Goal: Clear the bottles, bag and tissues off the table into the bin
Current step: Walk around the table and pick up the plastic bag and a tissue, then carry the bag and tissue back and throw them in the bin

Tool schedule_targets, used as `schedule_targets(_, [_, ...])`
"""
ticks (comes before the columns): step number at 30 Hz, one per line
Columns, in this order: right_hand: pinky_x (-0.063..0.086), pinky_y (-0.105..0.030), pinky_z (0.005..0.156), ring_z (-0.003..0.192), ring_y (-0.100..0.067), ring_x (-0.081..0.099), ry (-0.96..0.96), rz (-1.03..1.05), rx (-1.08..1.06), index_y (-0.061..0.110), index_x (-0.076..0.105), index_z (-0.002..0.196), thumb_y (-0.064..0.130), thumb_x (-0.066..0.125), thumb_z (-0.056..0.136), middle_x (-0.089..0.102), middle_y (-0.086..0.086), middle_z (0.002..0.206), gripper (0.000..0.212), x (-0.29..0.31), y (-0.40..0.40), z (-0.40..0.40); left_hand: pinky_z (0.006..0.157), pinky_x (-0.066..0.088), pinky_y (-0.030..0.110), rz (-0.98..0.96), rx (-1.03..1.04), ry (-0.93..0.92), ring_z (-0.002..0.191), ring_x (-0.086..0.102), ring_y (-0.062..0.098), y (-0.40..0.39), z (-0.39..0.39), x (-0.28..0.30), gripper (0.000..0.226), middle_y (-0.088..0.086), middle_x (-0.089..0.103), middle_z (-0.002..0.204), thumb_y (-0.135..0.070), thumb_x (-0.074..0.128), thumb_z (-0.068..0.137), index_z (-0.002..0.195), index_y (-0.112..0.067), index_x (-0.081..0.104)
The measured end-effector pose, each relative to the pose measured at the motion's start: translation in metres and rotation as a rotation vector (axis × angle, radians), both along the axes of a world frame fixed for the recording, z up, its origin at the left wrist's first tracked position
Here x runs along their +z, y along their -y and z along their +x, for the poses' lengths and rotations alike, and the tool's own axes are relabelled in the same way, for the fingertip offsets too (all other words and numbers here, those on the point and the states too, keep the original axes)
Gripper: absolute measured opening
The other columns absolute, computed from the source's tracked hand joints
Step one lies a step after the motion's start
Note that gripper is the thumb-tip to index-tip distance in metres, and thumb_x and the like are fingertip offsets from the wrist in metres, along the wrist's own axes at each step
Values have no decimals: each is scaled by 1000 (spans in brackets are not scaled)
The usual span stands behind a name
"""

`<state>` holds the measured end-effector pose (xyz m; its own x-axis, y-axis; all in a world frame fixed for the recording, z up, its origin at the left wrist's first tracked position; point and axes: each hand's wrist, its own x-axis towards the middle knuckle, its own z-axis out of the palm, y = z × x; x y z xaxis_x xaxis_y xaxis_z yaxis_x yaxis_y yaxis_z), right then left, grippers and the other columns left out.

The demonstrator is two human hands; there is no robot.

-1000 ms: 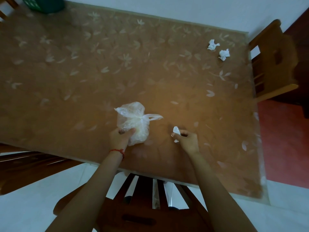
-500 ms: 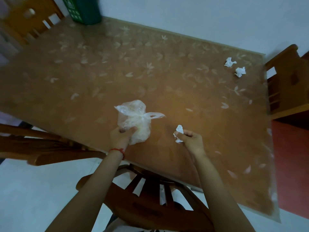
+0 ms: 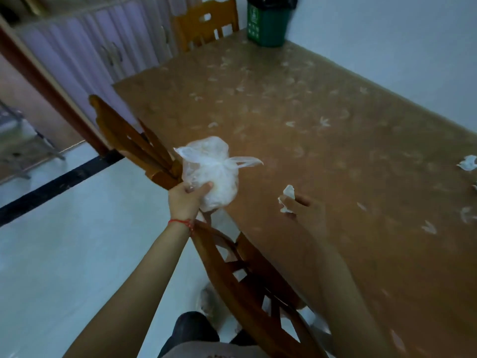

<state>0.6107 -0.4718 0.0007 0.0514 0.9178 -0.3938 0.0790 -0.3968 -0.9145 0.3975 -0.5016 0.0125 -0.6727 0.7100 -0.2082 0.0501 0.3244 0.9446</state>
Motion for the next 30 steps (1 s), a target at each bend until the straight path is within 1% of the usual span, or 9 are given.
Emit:
schedule_targets(2, [49,-17,61,67,-9,65,19,25,77,9,73,90,24,71,78,70,-1,73,18,5,0,-22,59,45,32,1,80,27,63,52,27,14,-22,2,25,17,53,63,-12,74,74,61,-1,55])
schedule_targets(6, [48,-13,55,63,-5,64,5,61,231,5,72,91,19,70,80,70,-3,74,18,10,5,-70,52,37,23,18,212,38,52,37,15,45,-63,1,43,5,37,54,-14,75,73,50,-12,38])
schedule_targets(9, [49,-13,56,68,-9,65,-17,44,332,6,71,94,17,70,79,70,-2,78,19,11,11,-113,52,32,26,42,307,36,53,30,17,73,-96,-2,51,5,29,55,-16,76,71,51,-14,30])
schedule_targets(14, [54,-35,80,84,-23,67,-15,38,459,11,72,92,20,73,76,72,-9,89,18,10,26,-186,51,29,27,51,422,33,54,28,17,122,-151,-9,53,4,26,56,-17,77,70,54,-15,27])
schedule_targets(17, [52,-41,83,84,-26,66,-46,30,539,16,71,80,17,73,77,70,-11,85,3,8,50,-237,52,31,27,59,508,44,55,30,17,159,-190,-13,48,4,28,55,-16,78,69,54,-13,32])
schedule_targets(20, [52,-34,78,79,-22,62,-48,20,600,10,68,81,11,70,78,67,-14,87,3,6,80,-289,55,34,28,46,576,33,59,34,19,194,-230,-19,39,7,35,61,-16,78,69,59,-8,41])
schedule_targets(24, [50,-33,75,69,-17,59,-57,7,661,6,69,78,6,69,79,63,-12,79,1,1,109,-349,53,31,27,56,654,33,53,29,17,231,-275,-25,53,3,28,54,-11,77,70,50,-14,28])
schedule_targets(28, [52,-29,75,68,-13,59,-71,-24,704,1,68,90,6,68,79,62,-3,72,11,-6,126,-396,51,30,26,60,721,36,52,29,16,262,-315,-31,52,2,28,54,-10,77,70,51,-15,28])
schedule_targets(30, [52,-30,74,70,-15,60,-82,-31,727,2,68,85,6,68,79,62,-5,72,7,-10,130,-414,51,32,25,50,747,38,52,31,15,270,-331,-34,51,2,30,54,-11,77,70,51,-14,30])
